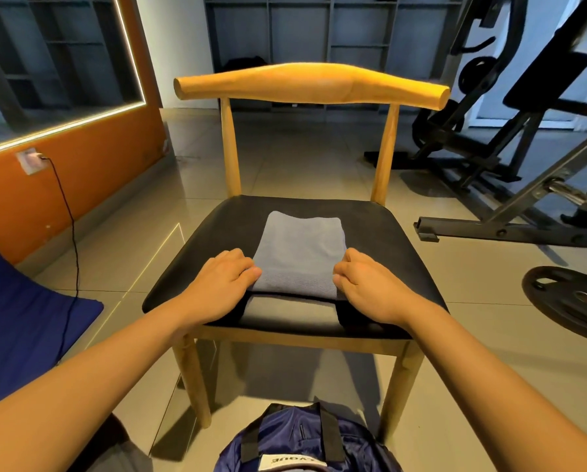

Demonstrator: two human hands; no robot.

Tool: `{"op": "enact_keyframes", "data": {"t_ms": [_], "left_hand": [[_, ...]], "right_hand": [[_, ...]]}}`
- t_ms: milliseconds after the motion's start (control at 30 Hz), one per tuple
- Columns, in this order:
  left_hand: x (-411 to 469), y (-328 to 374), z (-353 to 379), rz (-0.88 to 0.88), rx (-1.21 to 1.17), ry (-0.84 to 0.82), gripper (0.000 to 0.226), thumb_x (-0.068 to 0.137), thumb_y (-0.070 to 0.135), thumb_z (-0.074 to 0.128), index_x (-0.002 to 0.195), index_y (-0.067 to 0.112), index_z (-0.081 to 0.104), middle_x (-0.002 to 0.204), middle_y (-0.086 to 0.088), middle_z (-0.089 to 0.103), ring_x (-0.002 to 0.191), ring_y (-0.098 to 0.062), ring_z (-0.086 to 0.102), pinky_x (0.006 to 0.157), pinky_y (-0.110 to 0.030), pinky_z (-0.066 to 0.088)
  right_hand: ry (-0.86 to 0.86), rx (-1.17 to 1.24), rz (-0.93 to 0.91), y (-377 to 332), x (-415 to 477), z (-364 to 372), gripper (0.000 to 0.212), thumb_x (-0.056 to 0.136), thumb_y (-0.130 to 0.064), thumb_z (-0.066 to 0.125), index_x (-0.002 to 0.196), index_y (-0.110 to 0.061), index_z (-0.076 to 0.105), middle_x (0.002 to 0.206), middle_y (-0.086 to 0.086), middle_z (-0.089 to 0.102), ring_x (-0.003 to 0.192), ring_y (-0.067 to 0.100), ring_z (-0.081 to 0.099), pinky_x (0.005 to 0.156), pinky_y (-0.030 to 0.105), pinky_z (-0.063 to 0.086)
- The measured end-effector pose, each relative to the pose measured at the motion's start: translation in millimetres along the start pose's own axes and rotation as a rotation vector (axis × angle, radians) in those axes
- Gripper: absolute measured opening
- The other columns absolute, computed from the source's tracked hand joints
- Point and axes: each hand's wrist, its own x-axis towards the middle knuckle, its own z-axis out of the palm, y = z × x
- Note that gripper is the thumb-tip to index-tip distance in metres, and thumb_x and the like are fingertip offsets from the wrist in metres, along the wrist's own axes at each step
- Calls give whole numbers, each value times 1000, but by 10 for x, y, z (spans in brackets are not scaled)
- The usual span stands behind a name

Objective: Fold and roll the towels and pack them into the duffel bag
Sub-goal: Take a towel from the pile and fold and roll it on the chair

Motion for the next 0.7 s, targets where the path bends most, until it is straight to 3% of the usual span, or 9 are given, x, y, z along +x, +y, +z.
{"op": "enact_keyframes", "data": {"t_ms": [67,167,233,333,433,500,600,700], "left_hand": [[26,-12,-25,-62,-91,3,41,103,43,47,82,11,63,84,-3,58,82,-17,56,83,-43,51],[45,-11,-39,-132,-223,72,24,95,46,63,87,23,60,78,0,63,73,-17,62,71,-34,56],[38,6,-20,-88,-211,154,17,92,42,69,89,28,60,82,6,63,75,-14,61,68,-27,53],[-4,-24,40,96,-106,296,15,93,41,66,90,27,70,88,14,60,83,-7,58,73,-26,53],[-47,-128,50,190,-61,258,35,92,58,56,102,30,74,95,17,58,91,-4,56,75,-25,53],[-56,-173,37,232,-42,194,47,86,69,55,110,32,72,100,19,56,95,-4,55,76,-20,49],[-6,-172,22,234,-29,145,52,84,74,49,110,34,69,103,21,54,99,-2,53,79,-18,48],[62,-139,25,191,-45,131,47,91,73,39,104,36,65,103,19,52,99,-1,52,81,-17,43]], "right_hand": [[1,28,28,14,28,22,34,106,-28,36,83,-15,57,90,-1,46,87,16,48,78,36,43],[136,93,52,22,50,78,21,99,-32,50,84,-20,57,89,-4,51,82,15,51,74,39,51],[269,92,-8,19,30,127,12,97,-32,58,88,-24,58,90,-7,54,82,13,52,72,34,49],[405,-45,-171,31,-37,229,15,100,-28,57,92,-19,65,94,-4,57,82,20,54,72,37,46],[371,-188,-217,69,-127,270,30,101,-45,47,99,-22,66,99,-5,57,86,18,53,74,35,45],[333,-243,-209,94,-169,275,33,96,-54,52,108,-25,64,105,-7,57,91,16,52,77,32,45],[324,-208,-163,60,-148,251,28,99,-47,55,110,-24,63,107,-5,60,92,18,52,77,32,46],[256,-117,-107,22,-82,161,24,104,-42,47,101,-23,60,100,-5,58,90,18,50,79,34,43]]}}
